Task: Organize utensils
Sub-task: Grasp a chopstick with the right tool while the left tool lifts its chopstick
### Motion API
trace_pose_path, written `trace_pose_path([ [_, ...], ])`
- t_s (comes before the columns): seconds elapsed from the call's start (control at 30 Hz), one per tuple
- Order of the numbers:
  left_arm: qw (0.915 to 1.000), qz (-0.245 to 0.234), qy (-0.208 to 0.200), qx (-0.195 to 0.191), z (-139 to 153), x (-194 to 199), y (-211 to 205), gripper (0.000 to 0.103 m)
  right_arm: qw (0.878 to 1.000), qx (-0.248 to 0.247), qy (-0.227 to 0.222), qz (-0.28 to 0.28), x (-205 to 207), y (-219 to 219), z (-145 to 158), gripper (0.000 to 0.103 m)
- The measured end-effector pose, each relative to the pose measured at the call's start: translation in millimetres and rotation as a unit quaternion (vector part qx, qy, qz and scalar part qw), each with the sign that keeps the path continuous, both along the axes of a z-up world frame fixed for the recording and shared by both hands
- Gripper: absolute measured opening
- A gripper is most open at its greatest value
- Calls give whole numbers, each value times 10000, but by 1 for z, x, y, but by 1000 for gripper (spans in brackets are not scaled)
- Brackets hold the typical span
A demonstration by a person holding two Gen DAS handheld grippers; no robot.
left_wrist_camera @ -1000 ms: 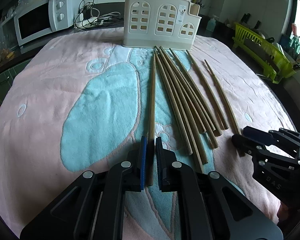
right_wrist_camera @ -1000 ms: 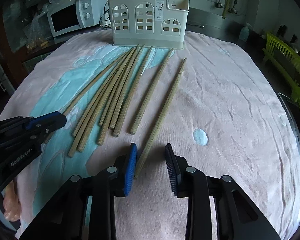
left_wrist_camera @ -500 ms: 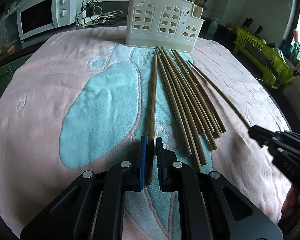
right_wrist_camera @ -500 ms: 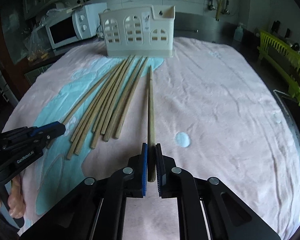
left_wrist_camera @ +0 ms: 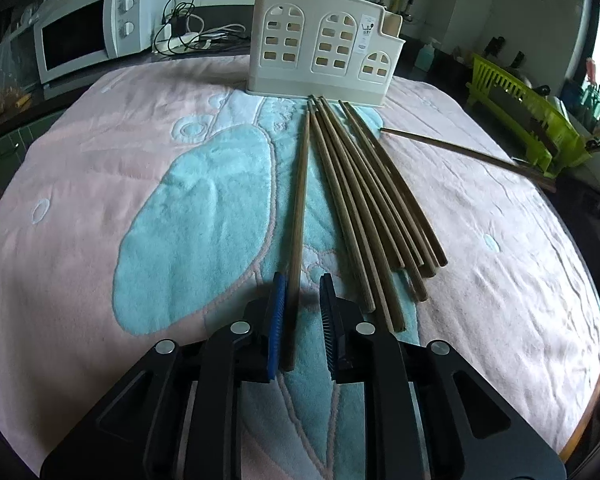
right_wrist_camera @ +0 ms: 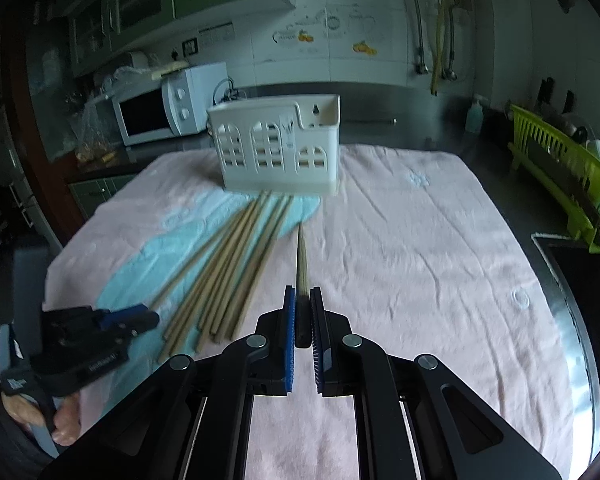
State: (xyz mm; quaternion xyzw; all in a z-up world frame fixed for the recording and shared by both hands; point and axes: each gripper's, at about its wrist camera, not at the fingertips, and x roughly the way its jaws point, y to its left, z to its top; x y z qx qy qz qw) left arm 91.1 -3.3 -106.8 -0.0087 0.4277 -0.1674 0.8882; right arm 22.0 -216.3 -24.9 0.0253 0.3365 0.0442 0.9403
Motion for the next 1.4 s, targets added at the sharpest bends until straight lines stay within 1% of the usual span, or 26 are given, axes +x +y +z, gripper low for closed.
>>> trace_pose_path([
  [0.07, 10000, -1, -14, 28, 0, 1, -1, 18, 10000, 21, -66, 36, 1, -1, 4, 7],
  [0.1, 10000, -9, -20, 57, 0, 1, -2, 16, 9999, 34, -85, 57, 2, -1, 5, 7],
  [0.23, 9996, -41, -68, 268, 2, 0, -7, 14, 9996, 46, -232, 125, 7, -4, 16, 7],
  [0.3, 9996, -42, -51, 260, 3, 1, -7, 6, 9994, 24, -296, 154, 8, -4, 21, 7],
  [0.37, 9998, -21, -93, 194, 11, 1, -6, 6, 9992, 19, -354, 199, 11, -6, 28, 7],
  [0.57, 9973, -3, -725, 137, 53, -1, -4, 6, 9980, -23, -519, 362, 20, -10, 51, 7],
  [0.63, 9947, 20, -1018, 141, 68, 1, -3, 6, 9977, 19, -522, 435, 25, -12, 57, 7],
  [0.7, 9925, 62, -1212, 121, 81, 8, -1, 6, 9974, 14, -506, 512, 32, -14, 62, 7],
  [0.8, 9898, 145, -1418, 86, 93, 20, 2, 6, 9973, 6, -427, 591, 44, -16, 65, 7],
  [0.87, 9888, 121, -1485, 29, 97, 24, 4, 6, 9971, -2, -408, 637, 49, -17, 68, 7],
  [0.9, 9889, 92, -1484, 65, 97, 26, 3, 6, 9971, -10, -408, 646, 50, -17, 69, 7],
  [0.97, 9913, 55, -1306, 119, 96, 29, 6, 6, 9968, -8, -390, 694, 53, -18, 71, 7],
  [1.07, 9953, -51, -972, -1, 87, 22, 11, 6, 9963, -71, -425, 740, 54, -16, 71, 7],
  [1.13, 9975, -118, -688, -56, 72, 15, 12, 13, 9961, -91, -457, 751, 54, -14, 72, 7],
  [1.2, 9986, -106, -507, -75, 55, 8, 13, 29, 9959, -121, -493, 754, 52, -13, 71, 7],
  [1.3, 9995, -165, -284, -22, 31, -2, 9, 31, 9959, -78, -528, 729, 51, -13, 72, 7],
  [1.4, 9997, -204, -132, 72, 15, -5, 5, 30, 9957, -68, -564, 726, 51, -13, 74, 7],
])
